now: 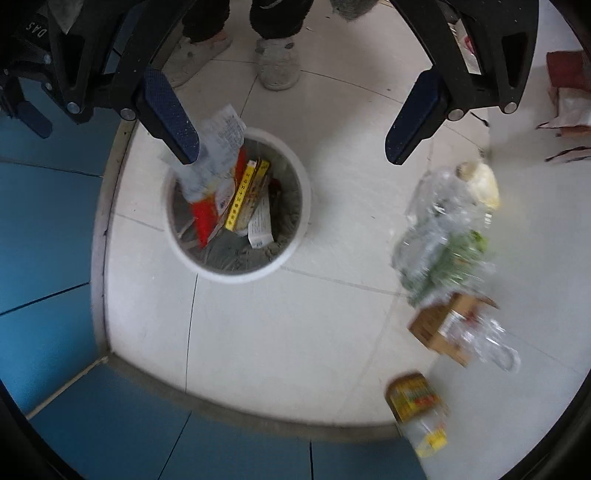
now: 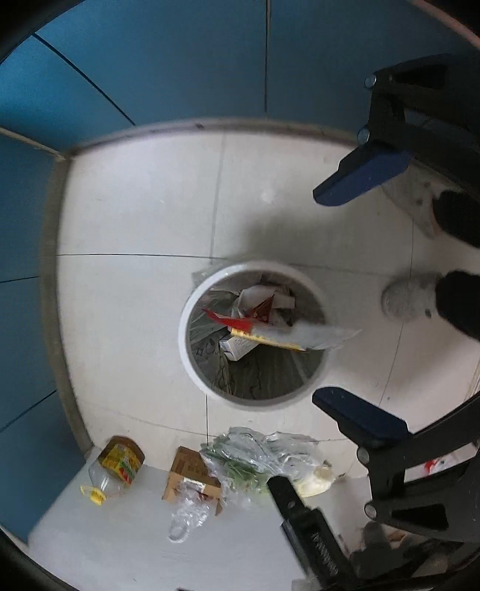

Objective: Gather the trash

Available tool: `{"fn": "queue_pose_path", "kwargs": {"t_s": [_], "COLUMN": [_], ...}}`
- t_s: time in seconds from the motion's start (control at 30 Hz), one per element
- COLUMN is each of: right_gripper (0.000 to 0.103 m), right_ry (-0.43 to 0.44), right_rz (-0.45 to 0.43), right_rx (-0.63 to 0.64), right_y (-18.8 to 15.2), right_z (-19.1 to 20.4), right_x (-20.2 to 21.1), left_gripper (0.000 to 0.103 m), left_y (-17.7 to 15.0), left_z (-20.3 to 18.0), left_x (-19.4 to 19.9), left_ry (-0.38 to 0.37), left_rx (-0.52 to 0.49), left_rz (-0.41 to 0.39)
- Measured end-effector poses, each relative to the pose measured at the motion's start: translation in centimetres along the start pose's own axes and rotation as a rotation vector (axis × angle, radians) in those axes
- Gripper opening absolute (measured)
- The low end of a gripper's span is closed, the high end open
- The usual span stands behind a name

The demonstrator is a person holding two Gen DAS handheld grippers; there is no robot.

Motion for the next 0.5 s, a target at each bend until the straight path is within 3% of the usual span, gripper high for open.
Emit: {"fn": "queue_pose_path", "kwargs": {"t_s": [0.27,0.5], "right_gripper": [0.103,0.103], "right_ry": [-0.093,-0.063], "right_rz": [-0.206,-0.31], "right_rx": [0.012,-0.001], "right_y": [-5.0,-10.1], "right_z": [-2.5,-5.5], "right_x": [17.3,31.3], "left_gripper": [0.103,0.103], "left_y": [-4.5,-11.2], "left_z": [-3.2,-6.8], "left_x": [16.1,28.8], "left_ry": [0.006,-0.039], "left_rx": [-0.057,-0.049], "left_rz": [-0.163,-0.251]}}
Point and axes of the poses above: each gripper's, at about its wrist camera, not at the fingertips, and x roughly against the way its jaws point, z to its left, y to its top, the point moved 5 cm from there along -x, roughly the way its jaws point, and after that the axes turned 11 degrees about -y, right-handed, at the moved point
